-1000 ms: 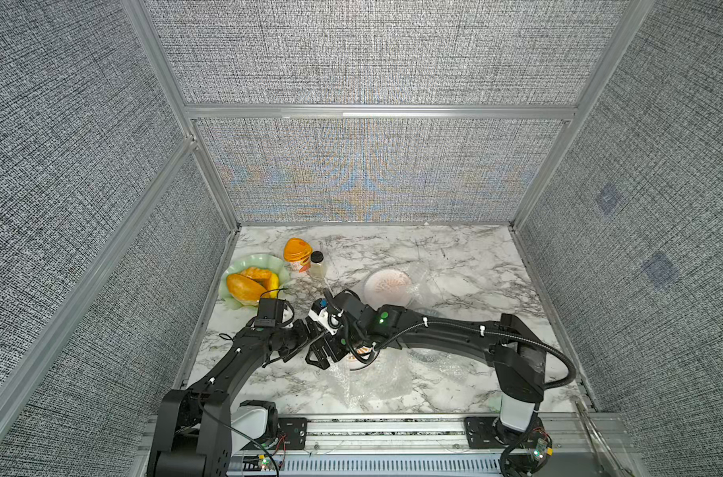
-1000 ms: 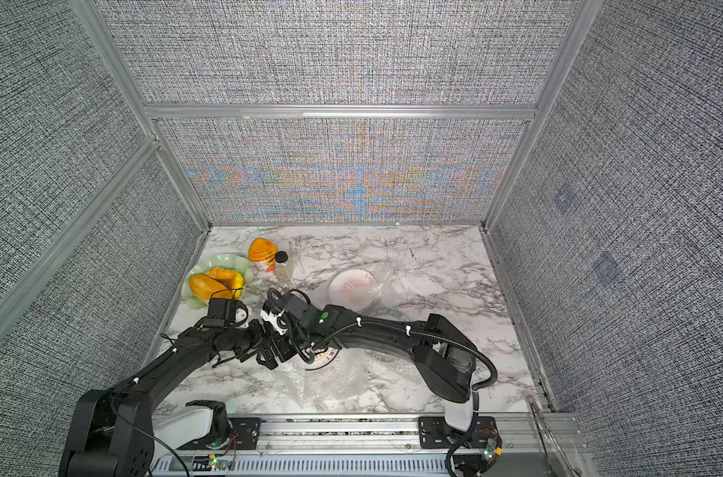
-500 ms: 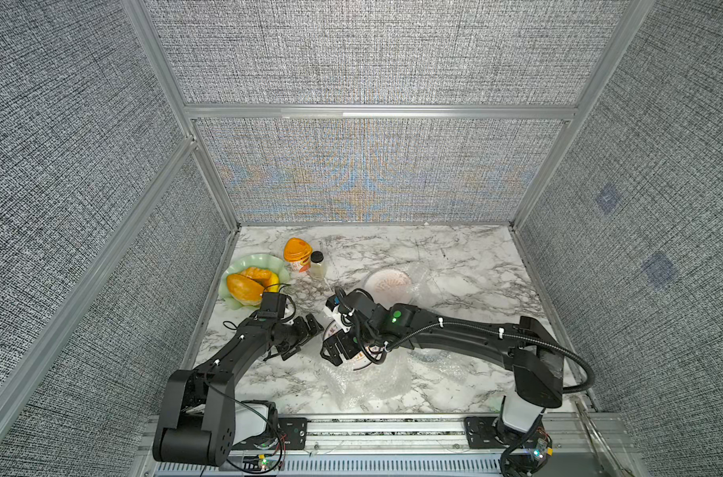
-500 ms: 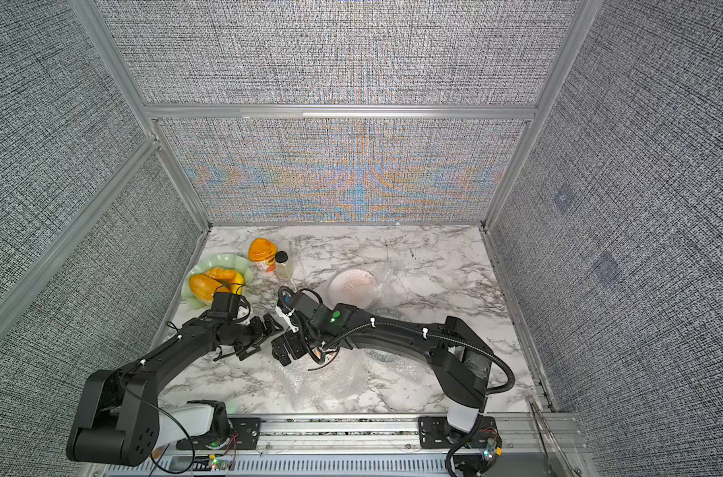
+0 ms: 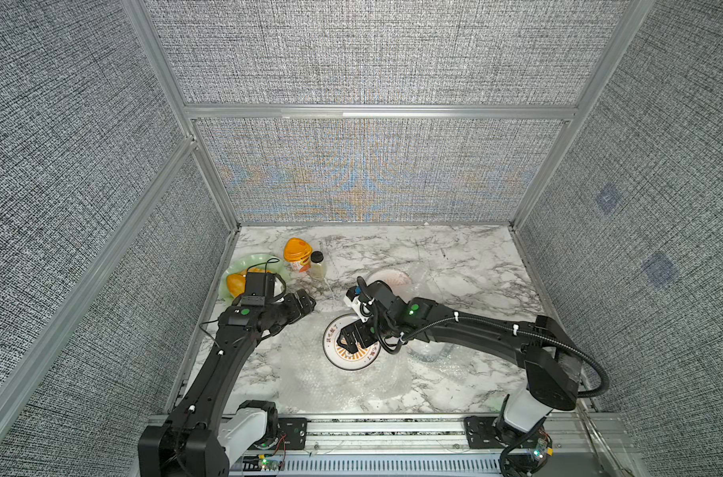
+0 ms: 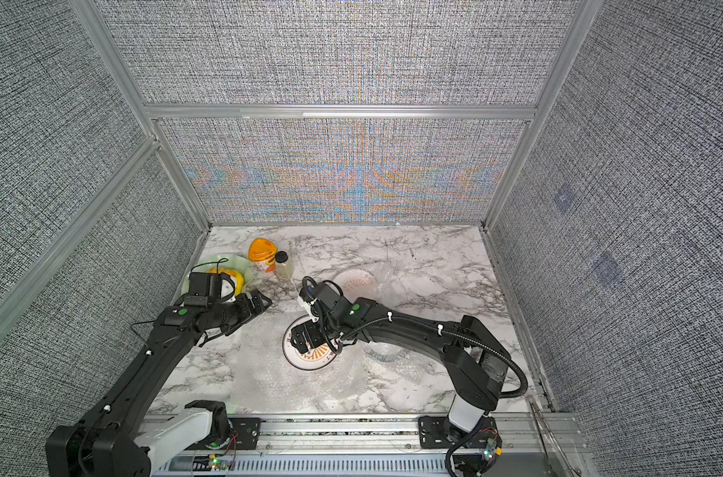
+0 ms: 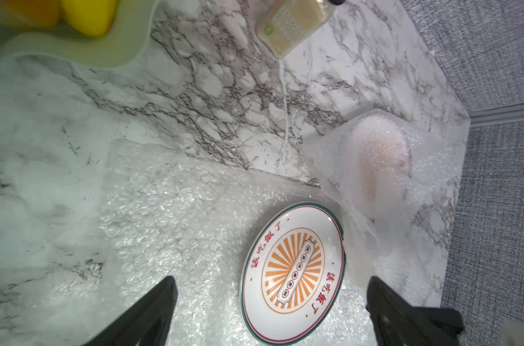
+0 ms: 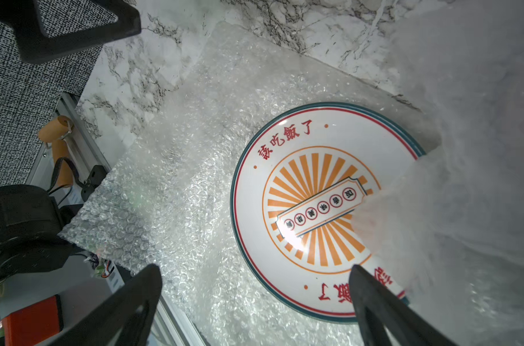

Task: Unpack dinner plates from bubble wrap
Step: Unwrap the bubble wrap at the center of the board.

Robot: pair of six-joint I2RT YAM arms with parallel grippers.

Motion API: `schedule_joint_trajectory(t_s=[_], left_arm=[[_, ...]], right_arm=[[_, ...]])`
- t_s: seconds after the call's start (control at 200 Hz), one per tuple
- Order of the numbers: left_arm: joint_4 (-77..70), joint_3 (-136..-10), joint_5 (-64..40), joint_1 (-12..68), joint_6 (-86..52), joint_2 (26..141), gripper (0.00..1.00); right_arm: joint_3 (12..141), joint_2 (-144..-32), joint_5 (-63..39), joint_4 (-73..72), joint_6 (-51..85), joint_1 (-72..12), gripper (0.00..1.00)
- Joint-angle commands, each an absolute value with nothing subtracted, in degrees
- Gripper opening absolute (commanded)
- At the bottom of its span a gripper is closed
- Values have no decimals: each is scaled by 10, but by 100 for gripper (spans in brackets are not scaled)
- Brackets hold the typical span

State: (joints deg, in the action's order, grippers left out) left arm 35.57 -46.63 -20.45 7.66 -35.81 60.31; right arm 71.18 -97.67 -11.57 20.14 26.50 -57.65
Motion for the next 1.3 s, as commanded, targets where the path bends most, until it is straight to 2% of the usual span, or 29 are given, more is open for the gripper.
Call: schedule_joint_trajectory(t_s=[0.0, 0.205, 0.36, 0.635, 0.995, 1.295], left_arm=[[336, -466, -244, 99, -341, 591, 99], [311, -426, -231, 188, -389, 619, 99], [247, -342, -242, 212, -427, 618, 99], [229, -284, -184, 212, -450, 636, 99], [223, -305, -130, 206, -459, 725, 99], [208, -311, -135, 124, -438, 742, 99]], right_arm=[[715, -999, -154, 165, 272, -575, 99], [734, -1058, -147, 150, 271, -539, 99], [754, -1079, -104, 185, 257, -508, 99], [703, -1067, -57, 187, 269, -451, 99], [596, -1034, -101, 90, 332, -444, 99], [636, -1067, -124, 60, 345, -450, 99]])
